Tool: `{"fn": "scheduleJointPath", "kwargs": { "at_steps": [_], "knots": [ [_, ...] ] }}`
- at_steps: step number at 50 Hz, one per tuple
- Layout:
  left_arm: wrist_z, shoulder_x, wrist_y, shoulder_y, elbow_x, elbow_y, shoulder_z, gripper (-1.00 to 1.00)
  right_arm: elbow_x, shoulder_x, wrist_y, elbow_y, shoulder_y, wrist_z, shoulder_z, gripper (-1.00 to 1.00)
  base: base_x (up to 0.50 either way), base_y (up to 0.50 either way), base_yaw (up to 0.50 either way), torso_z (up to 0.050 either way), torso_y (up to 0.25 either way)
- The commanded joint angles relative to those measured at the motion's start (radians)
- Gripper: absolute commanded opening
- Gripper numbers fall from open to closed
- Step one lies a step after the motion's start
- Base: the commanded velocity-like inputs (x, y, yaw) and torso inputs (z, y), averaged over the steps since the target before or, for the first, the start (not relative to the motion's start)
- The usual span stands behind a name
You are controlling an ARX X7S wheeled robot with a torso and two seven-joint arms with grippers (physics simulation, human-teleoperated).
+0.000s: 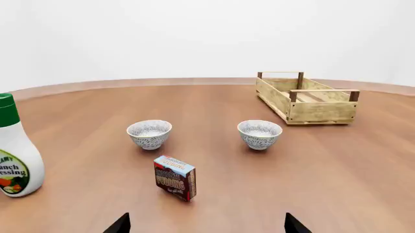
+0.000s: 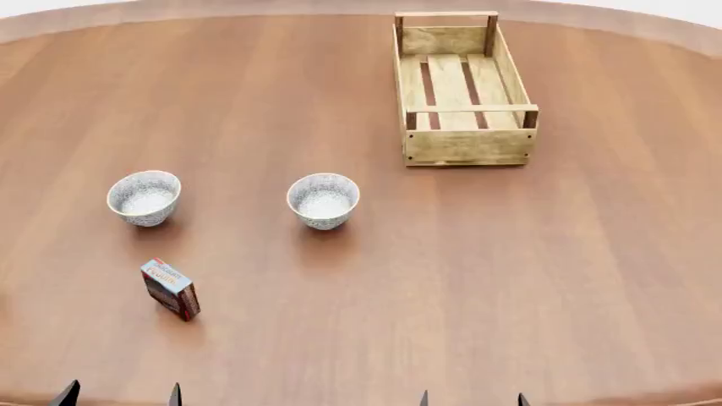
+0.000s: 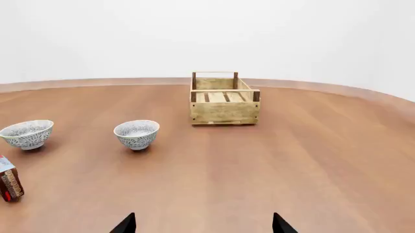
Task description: Stack the right bowl on the left bowl and place them in the tray.
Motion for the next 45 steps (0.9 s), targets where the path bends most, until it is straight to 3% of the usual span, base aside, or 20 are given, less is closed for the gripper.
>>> {"fn": "scheduleJointPath", "kwargs": {
  "at_steps": [1,36,40,45],
  "knots": [
    [-0.017,-0.017,0.005,0.0,-0.011,-0.006,0.022,1.0,0.017,0.017,0.015,-0.017,-0.004,0.016,-0.02,1.0,0.0,0.0,0.0,0.0,0.0],
    [-0.072,-0.059,-0.024,-0.018,-0.056,-0.039,0.069,1.0,0.06,0.059,0.008,0.001,0.002,0.058,-0.069,1.0,0.0,0.0,0.0,0.0,0.0],
    [-0.08,-0.067,-0.043,-0.017,-0.064,-0.006,0.073,1.0,0.068,0.069,0.035,-0.04,0.001,0.066,-0.073,1.0,0.0,0.0,0.0,0.0,0.0],
    [-0.107,-0.091,-0.065,0.014,-0.052,0.197,0.066,1.0,0.081,0.092,0.096,-0.221,-0.024,0.072,-0.074,1.0,0.0,0.0,0.0,0.0,0.0]
  ]
}}
